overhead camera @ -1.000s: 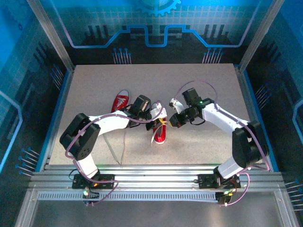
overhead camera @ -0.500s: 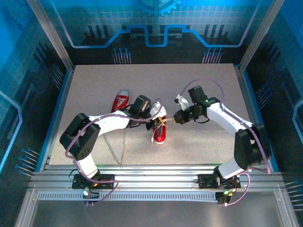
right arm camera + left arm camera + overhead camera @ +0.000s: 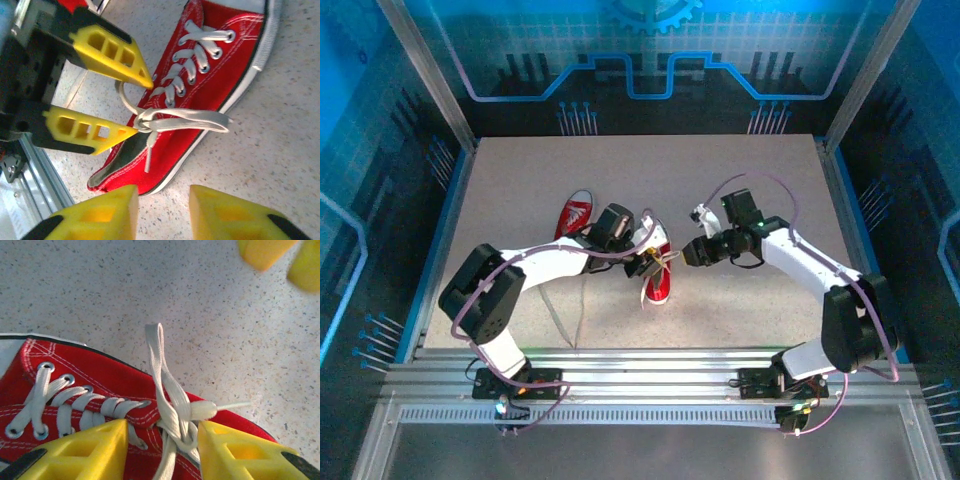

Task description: Tie the shoes

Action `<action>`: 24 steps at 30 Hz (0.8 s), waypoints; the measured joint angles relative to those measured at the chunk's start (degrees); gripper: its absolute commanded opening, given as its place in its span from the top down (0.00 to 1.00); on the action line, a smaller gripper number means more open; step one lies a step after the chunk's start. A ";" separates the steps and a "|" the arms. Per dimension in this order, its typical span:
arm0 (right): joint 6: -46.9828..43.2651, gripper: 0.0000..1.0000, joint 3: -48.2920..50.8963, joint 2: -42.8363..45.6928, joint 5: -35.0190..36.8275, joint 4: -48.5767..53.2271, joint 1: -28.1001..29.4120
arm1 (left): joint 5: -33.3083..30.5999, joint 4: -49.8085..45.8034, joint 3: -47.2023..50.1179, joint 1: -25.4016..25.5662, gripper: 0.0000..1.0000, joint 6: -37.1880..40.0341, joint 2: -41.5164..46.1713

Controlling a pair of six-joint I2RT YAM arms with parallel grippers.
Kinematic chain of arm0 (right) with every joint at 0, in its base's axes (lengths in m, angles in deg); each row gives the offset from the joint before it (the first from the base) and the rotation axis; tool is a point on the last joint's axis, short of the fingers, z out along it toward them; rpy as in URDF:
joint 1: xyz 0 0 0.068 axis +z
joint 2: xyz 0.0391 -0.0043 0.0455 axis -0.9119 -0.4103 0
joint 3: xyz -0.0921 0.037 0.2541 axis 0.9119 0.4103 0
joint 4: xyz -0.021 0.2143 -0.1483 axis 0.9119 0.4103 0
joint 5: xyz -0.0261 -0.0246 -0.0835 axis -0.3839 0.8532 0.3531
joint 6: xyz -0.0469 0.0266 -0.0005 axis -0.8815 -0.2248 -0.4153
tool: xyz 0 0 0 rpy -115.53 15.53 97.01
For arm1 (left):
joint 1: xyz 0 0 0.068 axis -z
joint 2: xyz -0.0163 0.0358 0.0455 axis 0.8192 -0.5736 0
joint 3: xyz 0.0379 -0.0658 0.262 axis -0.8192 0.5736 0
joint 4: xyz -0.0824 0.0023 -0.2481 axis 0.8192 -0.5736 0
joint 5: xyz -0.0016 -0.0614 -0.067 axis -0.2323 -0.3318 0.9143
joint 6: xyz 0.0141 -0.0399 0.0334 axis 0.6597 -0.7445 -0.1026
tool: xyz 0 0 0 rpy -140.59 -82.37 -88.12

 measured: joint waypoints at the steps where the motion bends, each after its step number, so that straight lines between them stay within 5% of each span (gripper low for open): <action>1: 0.46 0.60 0.15 -0.35 0.00 -0.55 0.96 | 0.02 0.44 0.52 -0.15 0.56 -0.76 1.03; 15: 2.80 0.61 0.17 -11.04 3.28 -4.83 7.48 | 1.27 6.32 11.69 -4.57 0.54 -12.98 10.36; 17: 2.84 0.70 0.17 -11.96 3.28 -5.25 7.56 | 1.55 6.86 12.37 -4.57 0.54 -13.94 10.36; 20: 2.75 1.00 0.02 -12.22 3.23 -5.60 8.00 | 2.21 7.85 12.46 -4.57 0.53 -14.62 10.36; 24: 3.04 1.00 -0.26 -12.02 3.34 -5.90 8.44 | 2.78 8.68 12.46 -4.59 0.52 -15.08 10.23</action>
